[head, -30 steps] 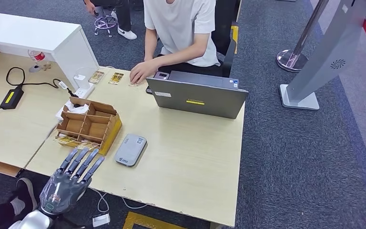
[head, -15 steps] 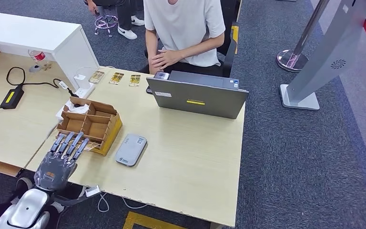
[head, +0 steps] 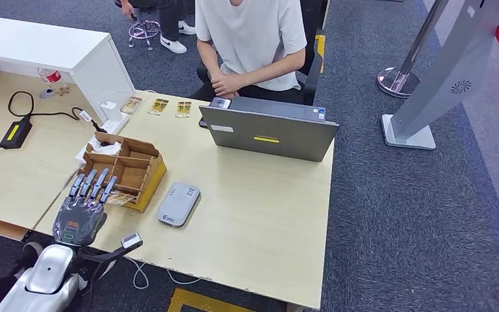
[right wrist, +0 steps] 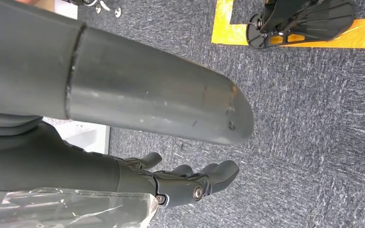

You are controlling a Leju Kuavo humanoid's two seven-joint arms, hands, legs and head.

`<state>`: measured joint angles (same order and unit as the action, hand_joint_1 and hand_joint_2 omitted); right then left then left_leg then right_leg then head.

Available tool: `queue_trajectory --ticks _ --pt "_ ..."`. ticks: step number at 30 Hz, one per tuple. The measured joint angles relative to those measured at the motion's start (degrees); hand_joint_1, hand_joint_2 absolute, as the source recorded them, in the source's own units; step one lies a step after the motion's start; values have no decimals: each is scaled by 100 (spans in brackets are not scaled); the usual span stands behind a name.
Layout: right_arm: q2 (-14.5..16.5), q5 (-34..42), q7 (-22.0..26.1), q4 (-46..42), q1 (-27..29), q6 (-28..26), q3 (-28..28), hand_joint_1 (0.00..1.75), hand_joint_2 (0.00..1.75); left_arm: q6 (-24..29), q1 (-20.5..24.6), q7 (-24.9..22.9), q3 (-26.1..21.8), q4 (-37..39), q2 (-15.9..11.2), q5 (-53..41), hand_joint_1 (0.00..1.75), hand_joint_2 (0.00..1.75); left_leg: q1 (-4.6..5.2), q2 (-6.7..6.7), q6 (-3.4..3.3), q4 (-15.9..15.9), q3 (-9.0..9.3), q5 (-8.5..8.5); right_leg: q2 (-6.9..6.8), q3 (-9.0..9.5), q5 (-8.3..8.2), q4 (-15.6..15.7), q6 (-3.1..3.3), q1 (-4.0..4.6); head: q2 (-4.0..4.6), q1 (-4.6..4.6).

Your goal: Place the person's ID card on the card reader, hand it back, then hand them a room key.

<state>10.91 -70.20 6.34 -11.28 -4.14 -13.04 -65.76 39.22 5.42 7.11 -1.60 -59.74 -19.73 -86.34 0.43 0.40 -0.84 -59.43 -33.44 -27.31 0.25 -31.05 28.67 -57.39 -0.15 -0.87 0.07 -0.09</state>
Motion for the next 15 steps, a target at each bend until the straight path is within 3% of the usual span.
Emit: queue_trajectory --ticks 15 --pt "0 -5 2 0 0 10 8 0 0 3 4 100 -112 104 62 18 0 175 0 1 0 0 -1 0 0 -1 0 0 0 0 0 1"
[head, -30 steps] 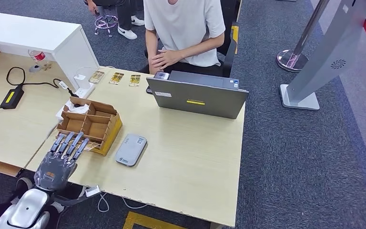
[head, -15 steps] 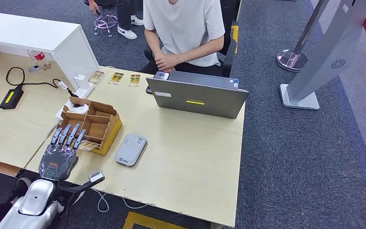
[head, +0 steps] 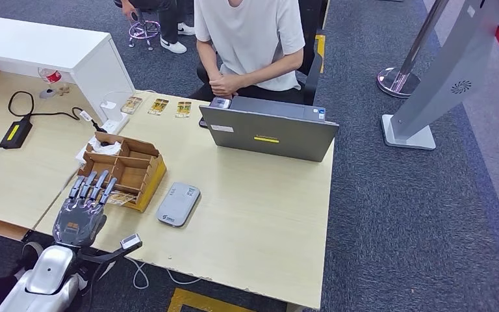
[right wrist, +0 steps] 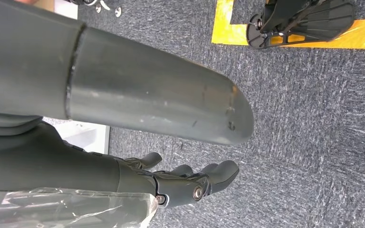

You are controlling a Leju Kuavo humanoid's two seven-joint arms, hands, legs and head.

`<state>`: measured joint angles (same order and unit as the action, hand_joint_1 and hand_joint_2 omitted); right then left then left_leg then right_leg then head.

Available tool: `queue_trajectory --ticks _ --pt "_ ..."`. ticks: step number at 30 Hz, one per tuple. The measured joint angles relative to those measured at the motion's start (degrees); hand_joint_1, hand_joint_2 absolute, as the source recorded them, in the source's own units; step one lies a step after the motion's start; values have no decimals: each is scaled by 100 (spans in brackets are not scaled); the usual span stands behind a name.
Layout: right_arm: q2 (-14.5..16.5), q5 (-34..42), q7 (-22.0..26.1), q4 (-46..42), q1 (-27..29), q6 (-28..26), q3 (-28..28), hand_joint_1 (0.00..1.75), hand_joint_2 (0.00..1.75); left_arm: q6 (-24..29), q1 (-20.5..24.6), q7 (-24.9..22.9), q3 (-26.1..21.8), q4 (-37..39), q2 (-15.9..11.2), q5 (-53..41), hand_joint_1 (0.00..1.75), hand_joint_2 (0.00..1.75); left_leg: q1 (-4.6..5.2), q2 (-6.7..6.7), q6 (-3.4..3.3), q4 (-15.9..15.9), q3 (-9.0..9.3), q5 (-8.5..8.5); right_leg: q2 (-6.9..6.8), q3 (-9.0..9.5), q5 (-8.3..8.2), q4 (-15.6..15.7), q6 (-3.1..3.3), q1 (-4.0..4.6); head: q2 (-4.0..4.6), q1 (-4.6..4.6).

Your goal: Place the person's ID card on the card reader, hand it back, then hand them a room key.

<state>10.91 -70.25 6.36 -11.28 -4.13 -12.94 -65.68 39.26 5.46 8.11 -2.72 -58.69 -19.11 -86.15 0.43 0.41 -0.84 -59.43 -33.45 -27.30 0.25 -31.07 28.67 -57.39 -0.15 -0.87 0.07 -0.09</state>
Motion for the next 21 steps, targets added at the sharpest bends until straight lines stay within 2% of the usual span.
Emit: queue_trajectory --ticks 8,15,21 --pt "0 -61 -8 0 -1 7 20 0 0 0 83 58 -24 26 108 -14 0 175 0 0 0 -1 1 0 0 -6 0 0 0 0 0 -1" --pt "0 -127 -86 0 -25 -2 70 0 0 0 413 51 -21 214 411 -17 0 175 1 2 0 -3 -1 4 1 -1 -9 0 0 -1 0 0" --pt "0 -134 -87 0 -21 -14 82 0 0 0 439 43 -21 242 518 19 0 175 1 6 0 -3 -2 4 6 -7 -10 0 -2 -1 0 0"
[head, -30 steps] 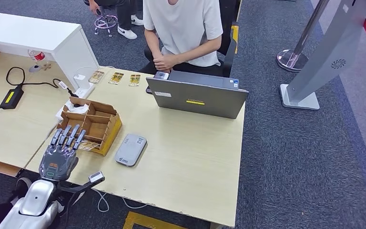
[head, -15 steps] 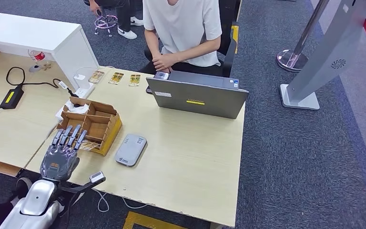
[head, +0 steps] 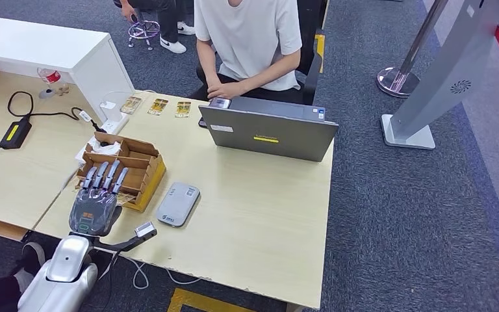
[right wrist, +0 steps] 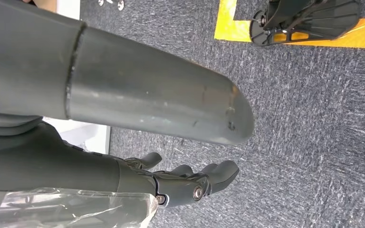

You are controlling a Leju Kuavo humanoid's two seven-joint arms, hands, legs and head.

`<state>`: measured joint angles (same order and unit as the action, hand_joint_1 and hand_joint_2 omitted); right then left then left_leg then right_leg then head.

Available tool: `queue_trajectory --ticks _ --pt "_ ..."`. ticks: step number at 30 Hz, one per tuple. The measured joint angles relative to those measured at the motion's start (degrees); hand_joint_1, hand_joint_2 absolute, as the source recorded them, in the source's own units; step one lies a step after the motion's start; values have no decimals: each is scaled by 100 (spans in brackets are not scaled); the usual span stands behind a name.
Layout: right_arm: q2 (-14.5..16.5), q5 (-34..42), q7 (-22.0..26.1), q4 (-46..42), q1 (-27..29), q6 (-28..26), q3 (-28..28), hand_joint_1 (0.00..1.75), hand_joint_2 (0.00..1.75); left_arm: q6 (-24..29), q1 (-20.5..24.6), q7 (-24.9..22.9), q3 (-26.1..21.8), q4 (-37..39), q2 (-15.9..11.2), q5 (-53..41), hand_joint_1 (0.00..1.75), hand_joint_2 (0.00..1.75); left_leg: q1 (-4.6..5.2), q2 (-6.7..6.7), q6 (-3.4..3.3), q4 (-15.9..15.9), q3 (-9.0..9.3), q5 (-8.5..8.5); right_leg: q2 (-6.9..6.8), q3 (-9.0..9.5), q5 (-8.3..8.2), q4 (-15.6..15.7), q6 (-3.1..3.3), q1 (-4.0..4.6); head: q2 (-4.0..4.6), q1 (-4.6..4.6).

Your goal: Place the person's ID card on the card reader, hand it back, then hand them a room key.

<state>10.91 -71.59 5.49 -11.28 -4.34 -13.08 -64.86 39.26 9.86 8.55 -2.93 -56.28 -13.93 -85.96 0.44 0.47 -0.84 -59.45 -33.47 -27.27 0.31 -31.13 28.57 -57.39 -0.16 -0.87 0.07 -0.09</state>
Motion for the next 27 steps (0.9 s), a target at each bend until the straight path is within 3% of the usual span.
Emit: queue_trajectory --ticks 27 --pt "0 21 61 2 1 7 8 0 0 0 56 -205 -136 12 87 13 0 175 -1 -1 2 1 -1 2 -1 0 0 0 0 1 0 0"
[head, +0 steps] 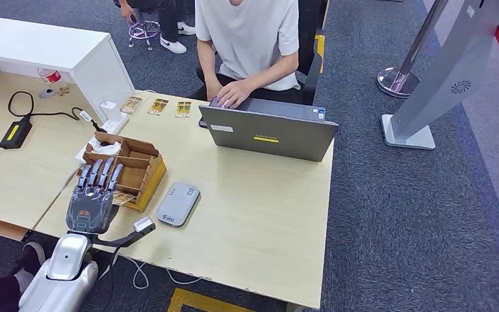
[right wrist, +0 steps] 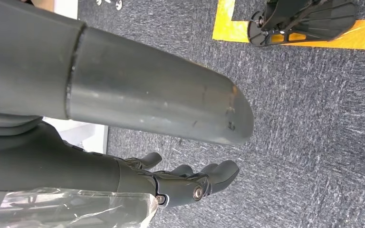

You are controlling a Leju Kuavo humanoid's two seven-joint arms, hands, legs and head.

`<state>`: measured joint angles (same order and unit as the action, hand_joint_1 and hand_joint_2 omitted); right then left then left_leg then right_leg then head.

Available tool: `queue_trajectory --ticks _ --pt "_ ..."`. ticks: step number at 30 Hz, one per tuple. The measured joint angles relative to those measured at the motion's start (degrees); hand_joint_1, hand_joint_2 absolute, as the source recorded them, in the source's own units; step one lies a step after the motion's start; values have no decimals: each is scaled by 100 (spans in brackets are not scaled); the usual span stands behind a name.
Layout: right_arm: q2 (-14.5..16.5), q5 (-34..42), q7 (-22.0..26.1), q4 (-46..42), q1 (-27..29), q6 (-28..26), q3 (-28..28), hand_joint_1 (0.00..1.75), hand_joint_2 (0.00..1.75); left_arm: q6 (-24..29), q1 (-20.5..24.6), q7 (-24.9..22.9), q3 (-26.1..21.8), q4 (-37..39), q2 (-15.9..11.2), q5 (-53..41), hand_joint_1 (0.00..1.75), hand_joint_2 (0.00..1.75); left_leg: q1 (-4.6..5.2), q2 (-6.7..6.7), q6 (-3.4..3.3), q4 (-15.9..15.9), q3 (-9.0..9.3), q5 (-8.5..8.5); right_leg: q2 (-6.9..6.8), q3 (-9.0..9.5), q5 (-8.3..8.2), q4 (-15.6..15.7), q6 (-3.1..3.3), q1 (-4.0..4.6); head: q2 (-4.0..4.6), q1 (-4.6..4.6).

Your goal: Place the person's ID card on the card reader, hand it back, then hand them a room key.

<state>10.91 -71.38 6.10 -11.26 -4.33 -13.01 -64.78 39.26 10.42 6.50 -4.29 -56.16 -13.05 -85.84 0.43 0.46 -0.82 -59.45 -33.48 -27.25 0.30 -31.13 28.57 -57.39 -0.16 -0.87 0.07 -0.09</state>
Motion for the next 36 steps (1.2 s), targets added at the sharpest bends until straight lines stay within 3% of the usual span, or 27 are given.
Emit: queue_trajectory --ticks 5,9,36 --pt "0 2 0 0 2 -10 0 0 0 0 37 -20 -68 23 29 22 0 175 0 0 0 0 0 0 0 0 0 0 0 0 0 0" --pt "0 2 0 0 1 -10 0 0 0 0 72 -23 -82 61 40 27 175 175 0 0 0 0 -1 0 0 0 0 0 0 0 0 -1" --pt "0 4 1 0 2 -8 0 0 0 0 376 35 -86 884 1 545 175 175 0 -2 1 0 -1 0 0 1 0 0 0 0 0 0"
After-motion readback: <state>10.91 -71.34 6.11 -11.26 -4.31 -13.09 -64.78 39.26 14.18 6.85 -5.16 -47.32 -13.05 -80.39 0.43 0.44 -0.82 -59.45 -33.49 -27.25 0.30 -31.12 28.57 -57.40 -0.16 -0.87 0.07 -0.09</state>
